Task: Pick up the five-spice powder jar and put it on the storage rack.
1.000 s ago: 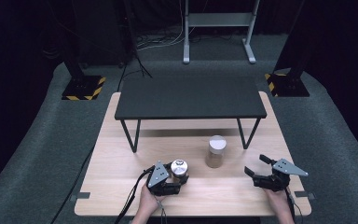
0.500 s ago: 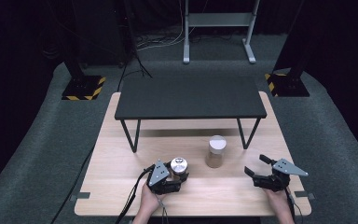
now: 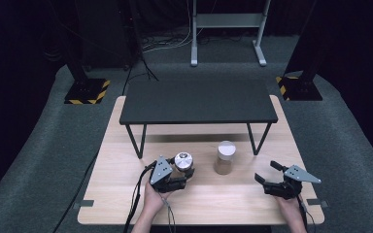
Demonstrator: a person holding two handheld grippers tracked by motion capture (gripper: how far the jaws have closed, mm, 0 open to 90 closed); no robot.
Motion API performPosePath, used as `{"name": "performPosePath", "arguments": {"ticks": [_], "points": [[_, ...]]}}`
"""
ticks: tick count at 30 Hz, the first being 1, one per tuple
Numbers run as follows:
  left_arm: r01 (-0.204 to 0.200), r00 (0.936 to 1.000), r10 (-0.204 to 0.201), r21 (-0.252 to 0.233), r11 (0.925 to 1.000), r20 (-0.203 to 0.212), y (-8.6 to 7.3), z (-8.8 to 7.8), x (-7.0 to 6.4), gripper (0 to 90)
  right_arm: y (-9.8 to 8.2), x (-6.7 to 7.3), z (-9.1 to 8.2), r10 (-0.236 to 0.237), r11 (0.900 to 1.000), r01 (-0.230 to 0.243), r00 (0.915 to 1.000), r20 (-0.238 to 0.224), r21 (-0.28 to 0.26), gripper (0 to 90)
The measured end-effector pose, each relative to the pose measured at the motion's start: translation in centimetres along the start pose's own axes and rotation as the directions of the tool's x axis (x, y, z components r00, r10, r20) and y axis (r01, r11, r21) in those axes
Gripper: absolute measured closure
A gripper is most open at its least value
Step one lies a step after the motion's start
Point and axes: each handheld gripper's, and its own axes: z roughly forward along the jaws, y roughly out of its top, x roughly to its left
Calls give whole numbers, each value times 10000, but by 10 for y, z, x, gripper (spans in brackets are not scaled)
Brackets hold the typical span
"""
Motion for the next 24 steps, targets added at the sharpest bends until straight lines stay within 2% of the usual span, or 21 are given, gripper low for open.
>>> {"name": "performPosePath", "arguments": {"ticks": [2, 5, 6, 7, 9, 12, 13, 14, 19, 24], "points": [[140, 9999, -141, -115, 9998, -58, 6, -1, 3, 308, 0, 0, 0, -19, 10000, 19, 10000, 0, -2, 94], [158, 9994, -165, -211, 9997, -317, 23, -2, 9, 307, 0, 0, 0, -11, 10000, 11, 10000, 1, 3, 94], [158, 9994, -165, -211, 9997, -317, 23, -2, 9, 307, 0, 0, 0, -1, 10000, 1, 10000, 1, 9, 94], [136, 9988, -153, -354, 9993, -467, 31, -3, 11, 308, 0, 0, 0, -11, 10000, 11, 10000, -5, 1, 94], [189, 9985, -219, -583, 9981, -510, 37, -5, 15, 307, 0, 0, 0, 4, 10000, -4, 10000, -2, 1, 94], [46, 9977, -95, -721, 9974, -672, 52, -7, 19, 308, 0, 0, 0, 7, 10000, -7, 10000, -9, 14, 94], [46, 9977, -95, -721, 9974, -672, 52, -7, 19, 307, 0, 0, 0, 7, 10000, -7, 10000, -9, 14, 94], [-55, 9971, -7, -812, 9967, -761, 60, -7, 20, 308, 0, 0, 0, 5, 10000, -5, 10000, -9, 19, 94], [-361, 9963, 282, -978, 9946, -815, 83, -8, 25, 308, 0, 0, 0, 19, 10000, -19, 10000, -10, 9, 94], [-182, 9967, 82, -1240, 9921, -807, 102, -9, 34, 307, 0, 0, 0, 16, 10000, -16, 10000, -13, 20, 94]]}}
